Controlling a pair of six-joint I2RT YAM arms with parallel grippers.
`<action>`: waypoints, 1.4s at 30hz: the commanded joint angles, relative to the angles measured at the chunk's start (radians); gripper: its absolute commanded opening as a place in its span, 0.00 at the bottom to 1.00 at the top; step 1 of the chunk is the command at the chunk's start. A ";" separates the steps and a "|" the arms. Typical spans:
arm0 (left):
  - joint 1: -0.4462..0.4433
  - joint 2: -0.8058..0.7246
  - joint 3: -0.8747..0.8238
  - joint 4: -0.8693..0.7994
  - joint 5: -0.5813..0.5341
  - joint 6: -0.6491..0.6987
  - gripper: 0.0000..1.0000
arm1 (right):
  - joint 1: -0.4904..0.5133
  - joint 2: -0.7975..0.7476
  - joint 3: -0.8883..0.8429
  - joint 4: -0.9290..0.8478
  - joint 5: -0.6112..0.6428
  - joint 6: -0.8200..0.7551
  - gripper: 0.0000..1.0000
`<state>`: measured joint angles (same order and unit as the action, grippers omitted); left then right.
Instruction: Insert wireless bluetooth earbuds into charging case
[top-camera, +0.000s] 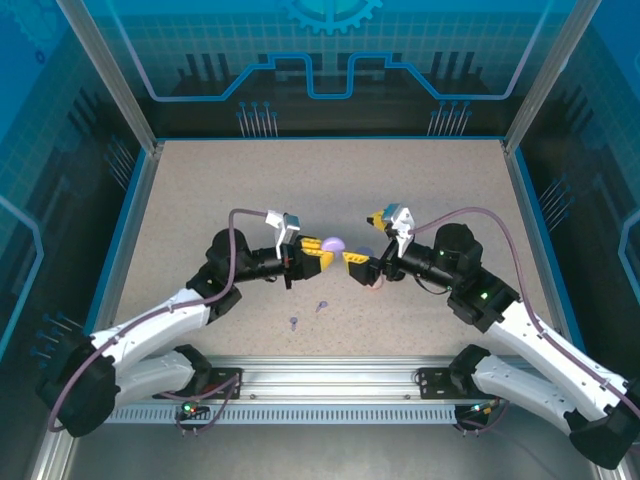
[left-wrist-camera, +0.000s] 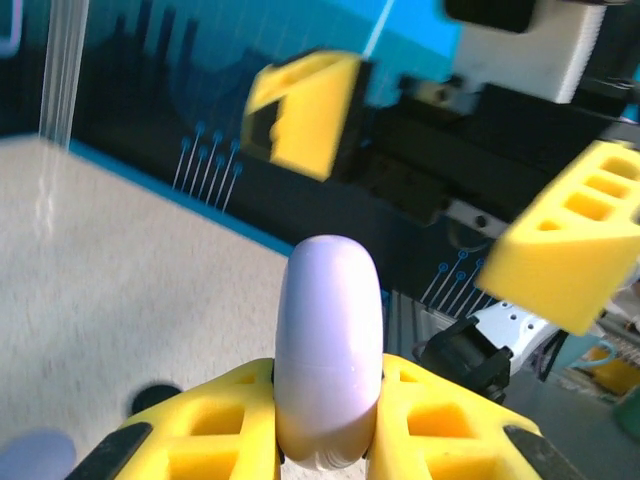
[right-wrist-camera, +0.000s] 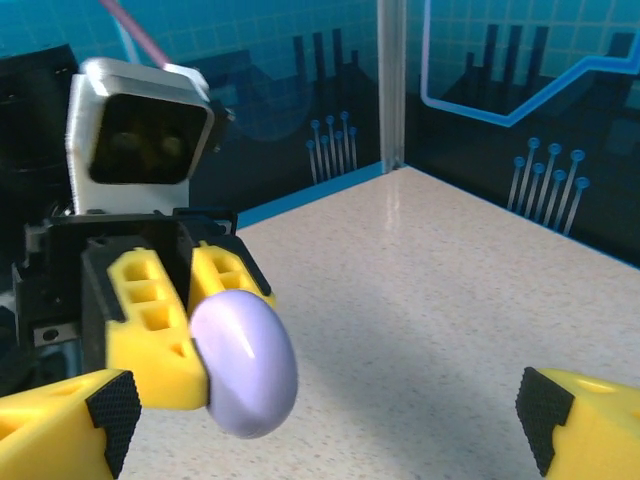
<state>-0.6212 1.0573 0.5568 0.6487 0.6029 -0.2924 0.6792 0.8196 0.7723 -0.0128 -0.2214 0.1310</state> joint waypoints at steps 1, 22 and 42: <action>-0.011 -0.037 -0.009 0.122 -0.056 0.141 0.07 | -0.009 0.017 0.057 0.082 -0.085 0.076 1.00; -0.015 -0.048 -0.009 0.150 -0.031 0.143 0.04 | -0.007 0.100 0.101 0.082 -0.058 0.065 1.00; -0.015 -0.059 -0.018 0.147 -0.039 0.148 0.03 | -0.011 0.134 0.159 0.042 -0.076 0.025 1.00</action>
<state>-0.6296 1.0199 0.5526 0.7467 0.5716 -0.1749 0.6792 0.9634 0.9226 0.0231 -0.2684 0.1753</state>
